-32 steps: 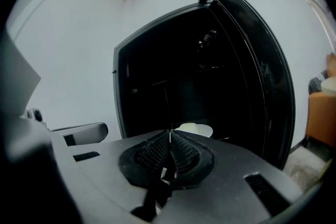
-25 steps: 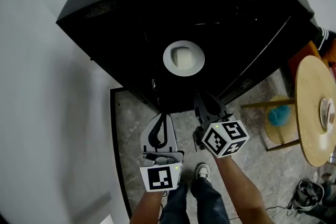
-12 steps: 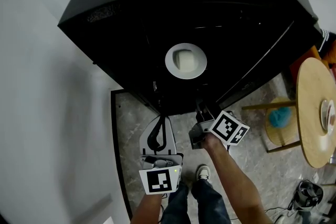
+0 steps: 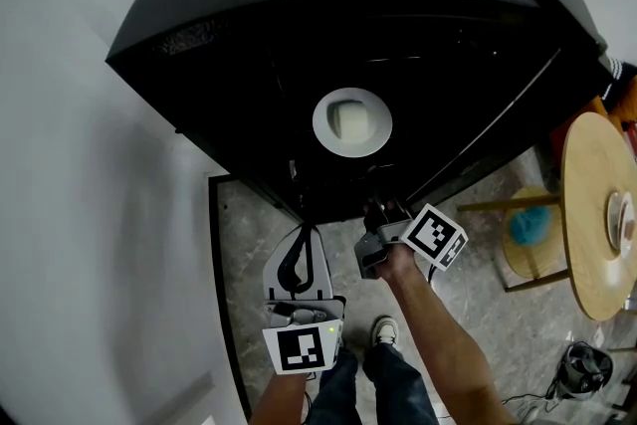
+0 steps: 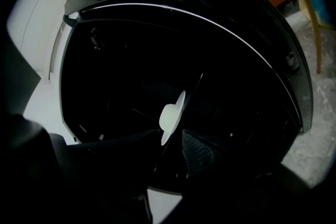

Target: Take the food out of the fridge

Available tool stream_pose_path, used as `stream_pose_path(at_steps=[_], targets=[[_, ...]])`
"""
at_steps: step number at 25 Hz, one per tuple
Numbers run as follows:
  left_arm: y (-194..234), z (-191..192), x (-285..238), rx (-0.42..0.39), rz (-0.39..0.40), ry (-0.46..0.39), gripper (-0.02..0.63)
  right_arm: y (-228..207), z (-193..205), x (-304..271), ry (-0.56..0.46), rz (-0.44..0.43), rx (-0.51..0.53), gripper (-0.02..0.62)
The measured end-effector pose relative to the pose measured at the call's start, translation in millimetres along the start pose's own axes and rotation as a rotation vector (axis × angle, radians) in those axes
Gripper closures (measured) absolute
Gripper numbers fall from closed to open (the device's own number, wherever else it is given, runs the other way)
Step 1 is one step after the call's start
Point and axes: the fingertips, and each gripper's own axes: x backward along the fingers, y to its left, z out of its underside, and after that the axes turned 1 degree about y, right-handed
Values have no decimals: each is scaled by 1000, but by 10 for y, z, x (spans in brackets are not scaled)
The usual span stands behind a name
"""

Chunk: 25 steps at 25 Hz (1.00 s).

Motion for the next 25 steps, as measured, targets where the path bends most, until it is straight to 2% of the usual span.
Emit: stream_pose_path(at_steps=[19, 25], targets=[[31, 52, -91, 4, 1, 13, 593, -80, -111, -340, -16, -5, -120, 471], [48, 62, -127, 1, 2, 13, 592, -91, -133, -438, -12, -6, -128, 471]])
